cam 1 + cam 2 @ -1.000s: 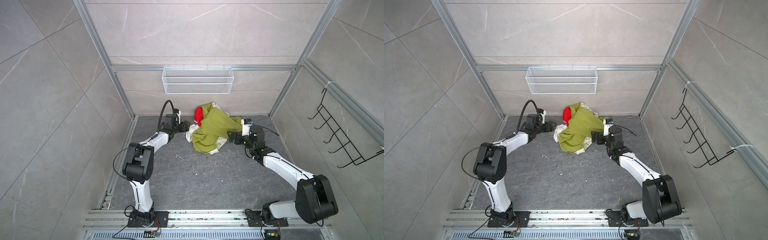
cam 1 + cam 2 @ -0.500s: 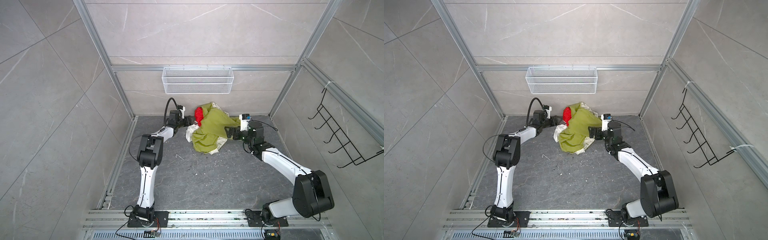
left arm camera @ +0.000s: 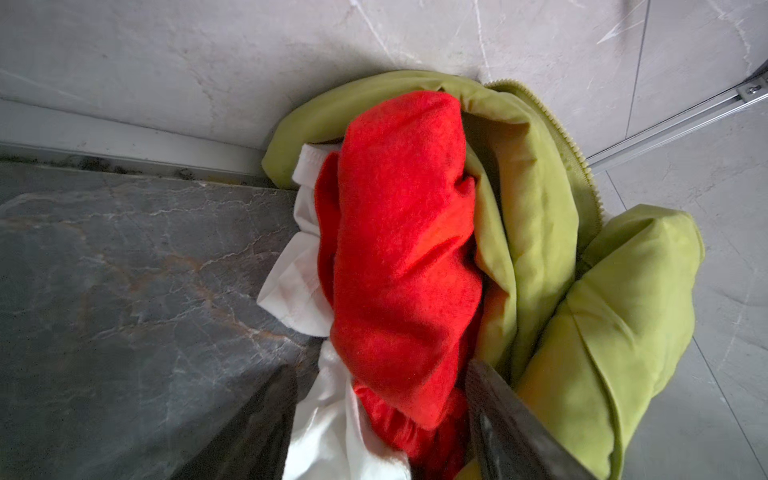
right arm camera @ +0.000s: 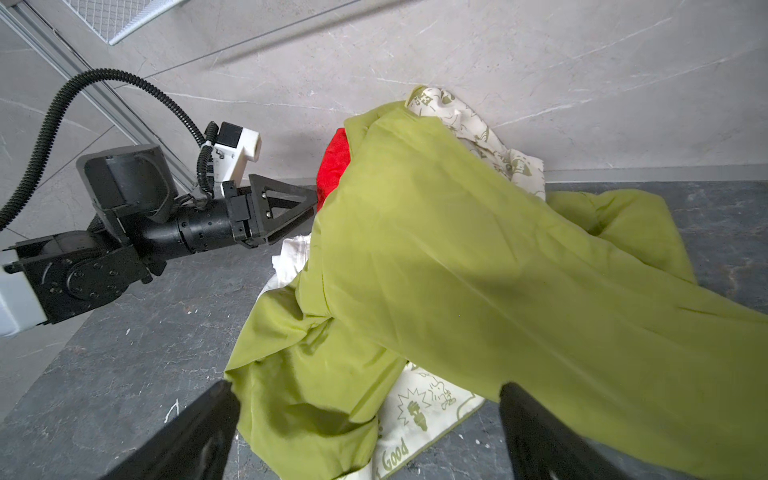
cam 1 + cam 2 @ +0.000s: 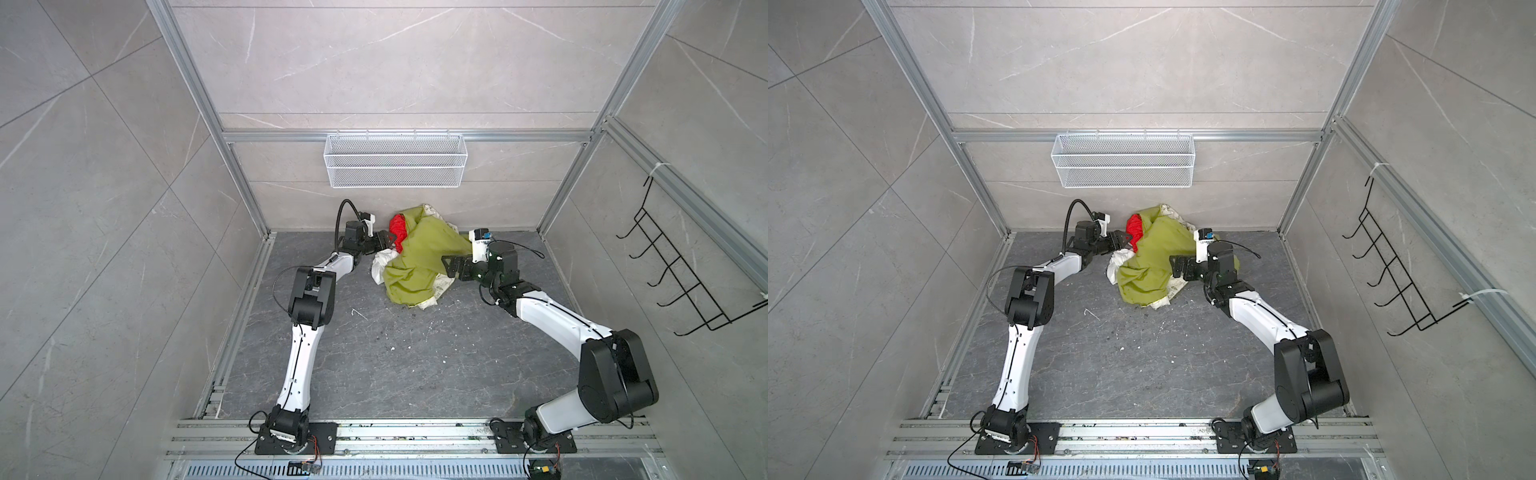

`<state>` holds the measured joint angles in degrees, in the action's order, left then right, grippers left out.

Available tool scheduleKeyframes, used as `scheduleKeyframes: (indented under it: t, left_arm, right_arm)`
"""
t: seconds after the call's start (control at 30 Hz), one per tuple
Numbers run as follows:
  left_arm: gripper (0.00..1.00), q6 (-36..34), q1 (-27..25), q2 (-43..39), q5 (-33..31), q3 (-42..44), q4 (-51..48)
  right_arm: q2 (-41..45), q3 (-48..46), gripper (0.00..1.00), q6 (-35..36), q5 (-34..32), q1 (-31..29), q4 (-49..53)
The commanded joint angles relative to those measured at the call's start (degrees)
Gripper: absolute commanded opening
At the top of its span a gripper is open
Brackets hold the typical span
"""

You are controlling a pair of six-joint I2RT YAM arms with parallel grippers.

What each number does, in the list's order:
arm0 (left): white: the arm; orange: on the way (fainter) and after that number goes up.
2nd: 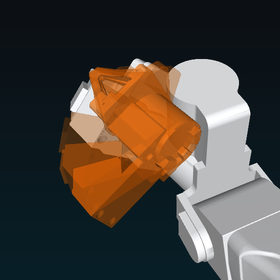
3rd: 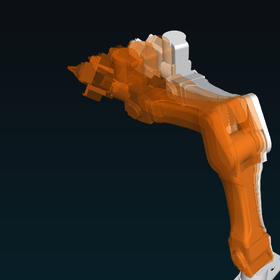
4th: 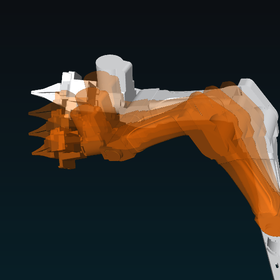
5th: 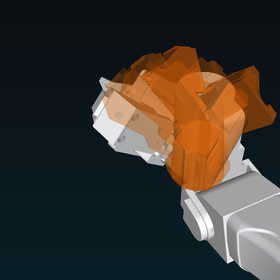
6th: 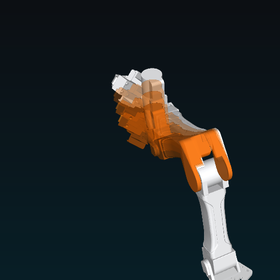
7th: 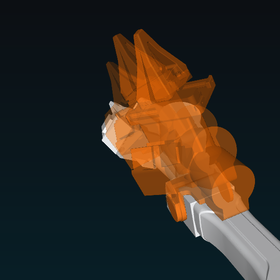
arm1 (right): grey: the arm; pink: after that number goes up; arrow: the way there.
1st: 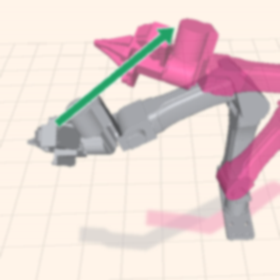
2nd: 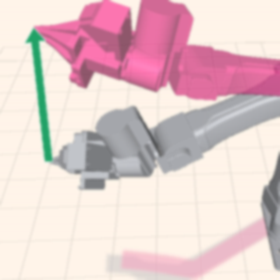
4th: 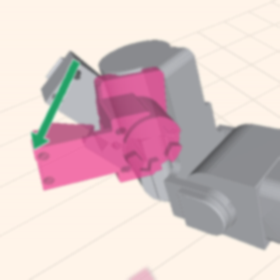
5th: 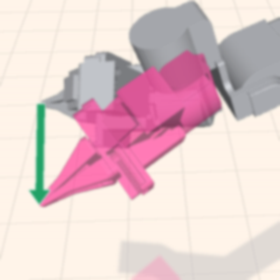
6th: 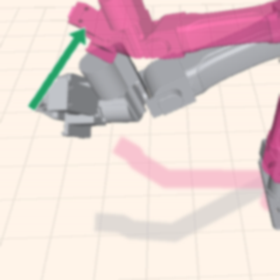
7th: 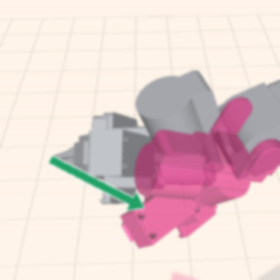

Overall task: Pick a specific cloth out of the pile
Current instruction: 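Reach the left gripper onto the red cloth while the right presses green cloth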

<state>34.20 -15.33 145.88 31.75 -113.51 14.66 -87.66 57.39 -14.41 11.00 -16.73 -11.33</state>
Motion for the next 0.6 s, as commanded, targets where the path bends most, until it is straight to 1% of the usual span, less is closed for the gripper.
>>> scheduleKeyframes:
  t: [0.0,0.2,0.37,0.57]
  left_arm:
    - [0.65,3.4,0.4,1.6,2.4,-3.1,3.1]
    - [0.59,5.1,0.3,2.9,3.2,-4.5,4.3]
    - [0.51,5.5,0.2,3.2,3.6,-5.0,4.7]
    - [0.48,5.1,0.0,3.4,5.0,-5.2,4.8]
  right_arm:
    - [-1.3,1.7,1.00,-0.4,0.7,-0.7,0.9]
    - [-1.4,1.9,1.00,-0.2,0.4,-0.9,1.4]
    - [-1.7,1.9,1.00,-0.2,0.3,-1.2,1.5]
    - [-1.7,1.9,1.00,-0.1,0.2,-1.5,1.7]
